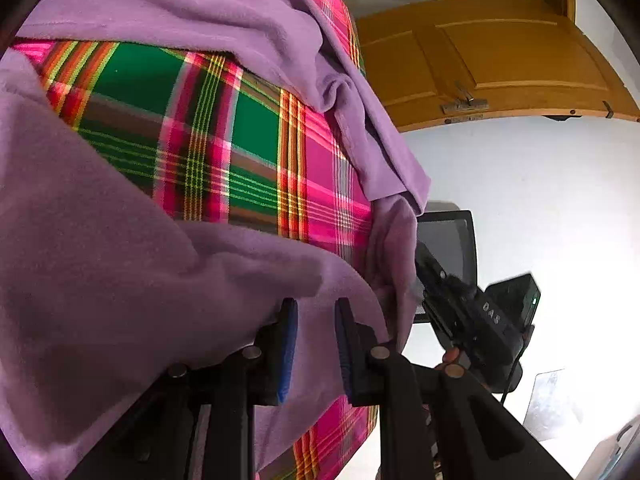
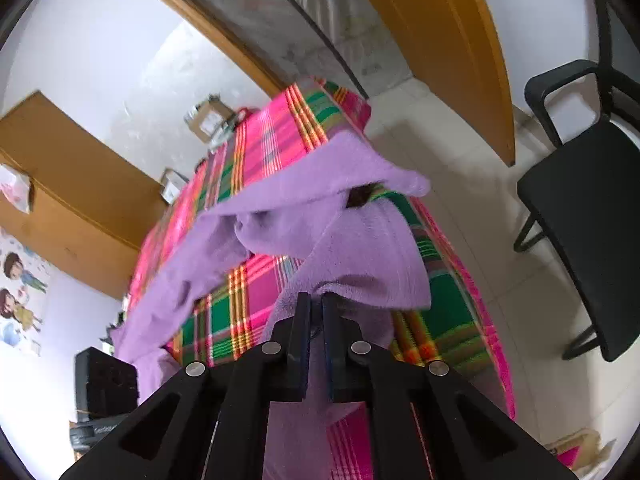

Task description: Fold clothes

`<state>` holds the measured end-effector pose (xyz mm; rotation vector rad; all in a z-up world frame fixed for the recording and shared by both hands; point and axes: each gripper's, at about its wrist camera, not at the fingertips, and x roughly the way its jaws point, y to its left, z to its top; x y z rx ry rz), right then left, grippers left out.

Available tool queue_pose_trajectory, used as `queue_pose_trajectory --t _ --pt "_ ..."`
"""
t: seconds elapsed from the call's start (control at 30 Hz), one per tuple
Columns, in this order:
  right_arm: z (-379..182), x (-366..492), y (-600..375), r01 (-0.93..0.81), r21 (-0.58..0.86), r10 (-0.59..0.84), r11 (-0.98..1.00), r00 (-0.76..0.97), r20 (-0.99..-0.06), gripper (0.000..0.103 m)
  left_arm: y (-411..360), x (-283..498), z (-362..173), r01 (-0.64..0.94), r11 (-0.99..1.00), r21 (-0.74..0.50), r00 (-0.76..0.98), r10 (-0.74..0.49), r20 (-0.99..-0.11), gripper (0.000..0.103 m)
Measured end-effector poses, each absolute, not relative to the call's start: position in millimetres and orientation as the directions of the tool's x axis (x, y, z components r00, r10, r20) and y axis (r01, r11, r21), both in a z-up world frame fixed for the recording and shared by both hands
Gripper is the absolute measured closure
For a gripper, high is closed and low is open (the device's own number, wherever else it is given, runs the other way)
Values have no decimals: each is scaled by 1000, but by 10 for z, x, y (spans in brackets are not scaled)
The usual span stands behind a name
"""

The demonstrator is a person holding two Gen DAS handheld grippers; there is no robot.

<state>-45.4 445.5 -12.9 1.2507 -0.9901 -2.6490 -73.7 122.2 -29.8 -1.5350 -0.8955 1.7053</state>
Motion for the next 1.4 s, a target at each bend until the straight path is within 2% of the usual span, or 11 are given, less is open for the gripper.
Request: queue_pose_trajectory --t 0.33,0.47,0.53,0.6,0.67,0.87,1.1,1.13,1.17,1.23,1.4 --pt "-14 -46 4905 -269 546 -179 -794 -754 -632 98 1352 -712 -279 -47 -546 -837 -77 837 -542 84" --pt "-139 2 5024 -267 589 -220 -763 -749 -625 98 1407 -716 -304 -46 -546 -837 -70 837 -542 84" --pt "-225 4 5060 -255 629 -266 -735 -744 -613 94 1428 -723 -314 -45 -548 -835 -67 836 -545 84" --pt "-339 -2 5087 -234 703 -348 -671 -738 -578 85 1438 -729 -318 -45 -549 -835 -67 835 -546 84" --pt "-411 -10 5065 -212 750 -402 -626 -736 -544 62 1424 -736 -315 -48 -550 -834 -65 835 -547 84" --pt "-544 -76 5003 -194 790 -466 -581 -717 -519 59 1481 -739 -330 -57 -550 -834 -55 835 -547 84" --pt "-621 -293 4980 -161 854 -541 -494 -712 -447 60 1665 -798 -199 -138 -576 -806 -44 816 -576 84" --pt "-631 -317 4977 -165 855 -541 -491 -712 -448 64 1701 -828 -169 -151 -583 -798 -42 810 -584 84" --pt "-635 -335 4975 -167 854 -538 -492 -713 -449 77 1737 -859 -140 -165 -590 -790 -39 805 -592 84" --pt "-610 -337 4979 -165 844 -523 -511 -719 -457 93 1810 -920 -77 -194 -602 -774 -38 793 -608 84" --pt "-478 -200 5075 -152 813 -455 -562 -764 -458 95 2037 -1047 62 -271 -582 -767 -16 799 -601 80"
